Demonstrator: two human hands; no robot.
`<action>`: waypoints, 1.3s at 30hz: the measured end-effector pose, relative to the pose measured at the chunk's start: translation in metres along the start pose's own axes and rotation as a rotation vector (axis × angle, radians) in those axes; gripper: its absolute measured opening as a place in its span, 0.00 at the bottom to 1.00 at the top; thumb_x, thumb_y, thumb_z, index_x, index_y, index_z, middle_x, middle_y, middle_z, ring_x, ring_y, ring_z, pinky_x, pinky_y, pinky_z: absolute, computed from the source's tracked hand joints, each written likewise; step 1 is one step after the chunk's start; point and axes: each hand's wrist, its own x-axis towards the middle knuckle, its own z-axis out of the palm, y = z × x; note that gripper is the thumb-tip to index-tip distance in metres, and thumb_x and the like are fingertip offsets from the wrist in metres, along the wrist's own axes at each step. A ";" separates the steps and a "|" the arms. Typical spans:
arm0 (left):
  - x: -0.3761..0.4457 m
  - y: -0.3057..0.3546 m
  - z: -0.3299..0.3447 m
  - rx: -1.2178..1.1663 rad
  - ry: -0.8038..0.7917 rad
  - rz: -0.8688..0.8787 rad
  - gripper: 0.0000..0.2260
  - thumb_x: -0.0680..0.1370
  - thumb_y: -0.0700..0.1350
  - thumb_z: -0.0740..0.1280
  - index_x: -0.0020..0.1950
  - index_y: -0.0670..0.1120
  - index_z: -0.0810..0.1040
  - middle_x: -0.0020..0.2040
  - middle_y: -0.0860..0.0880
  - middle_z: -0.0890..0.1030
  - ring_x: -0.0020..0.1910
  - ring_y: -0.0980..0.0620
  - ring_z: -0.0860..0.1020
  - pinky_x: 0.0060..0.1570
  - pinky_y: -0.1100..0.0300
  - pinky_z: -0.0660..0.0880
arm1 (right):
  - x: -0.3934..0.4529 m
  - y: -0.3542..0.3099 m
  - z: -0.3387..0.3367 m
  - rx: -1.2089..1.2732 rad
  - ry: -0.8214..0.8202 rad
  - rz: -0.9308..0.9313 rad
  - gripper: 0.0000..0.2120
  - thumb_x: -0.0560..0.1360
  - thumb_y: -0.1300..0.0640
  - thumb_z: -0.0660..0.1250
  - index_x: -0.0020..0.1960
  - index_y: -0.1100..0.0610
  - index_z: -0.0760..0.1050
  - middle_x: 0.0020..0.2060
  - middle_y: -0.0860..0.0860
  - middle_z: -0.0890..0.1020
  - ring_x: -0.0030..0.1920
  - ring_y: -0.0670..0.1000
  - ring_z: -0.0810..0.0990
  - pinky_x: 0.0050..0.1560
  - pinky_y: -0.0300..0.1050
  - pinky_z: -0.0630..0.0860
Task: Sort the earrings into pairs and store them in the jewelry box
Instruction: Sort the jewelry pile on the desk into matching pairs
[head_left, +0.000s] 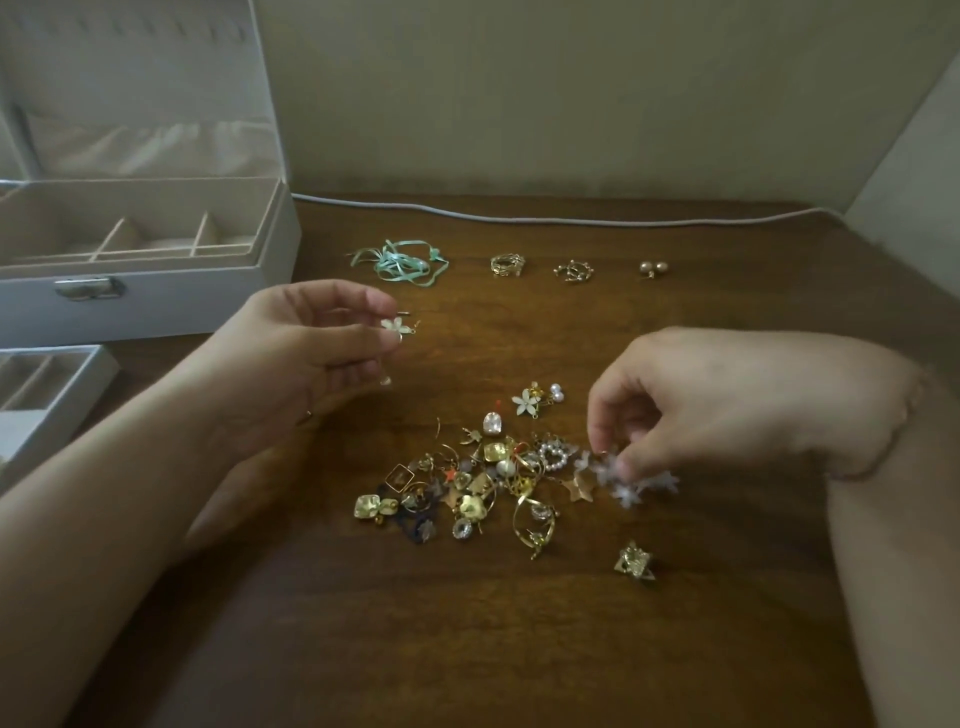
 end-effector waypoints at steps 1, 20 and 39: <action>0.001 0.000 -0.001 -0.004 -0.005 0.009 0.28 0.45 0.49 0.86 0.42 0.49 0.85 0.39 0.49 0.83 0.39 0.53 0.82 0.41 0.62 0.81 | 0.000 0.003 -0.001 -0.009 0.015 0.011 0.04 0.70 0.51 0.75 0.42 0.44 0.81 0.30 0.32 0.78 0.32 0.34 0.75 0.34 0.36 0.70; 0.001 -0.003 0.002 0.030 -0.062 0.024 0.26 0.51 0.51 0.85 0.46 0.47 0.84 0.38 0.50 0.82 0.34 0.56 0.80 0.35 0.64 0.79 | -0.012 0.031 -0.013 0.095 0.010 0.022 0.17 0.69 0.57 0.76 0.49 0.37 0.78 0.36 0.42 0.79 0.34 0.39 0.76 0.36 0.36 0.71; 0.000 -0.003 0.004 0.068 -0.061 0.010 0.27 0.50 0.56 0.85 0.45 0.49 0.85 0.34 0.50 0.79 0.32 0.55 0.76 0.34 0.64 0.77 | 0.000 0.047 -0.012 0.048 0.292 0.200 0.02 0.74 0.49 0.70 0.43 0.42 0.79 0.33 0.44 0.79 0.34 0.43 0.76 0.34 0.39 0.69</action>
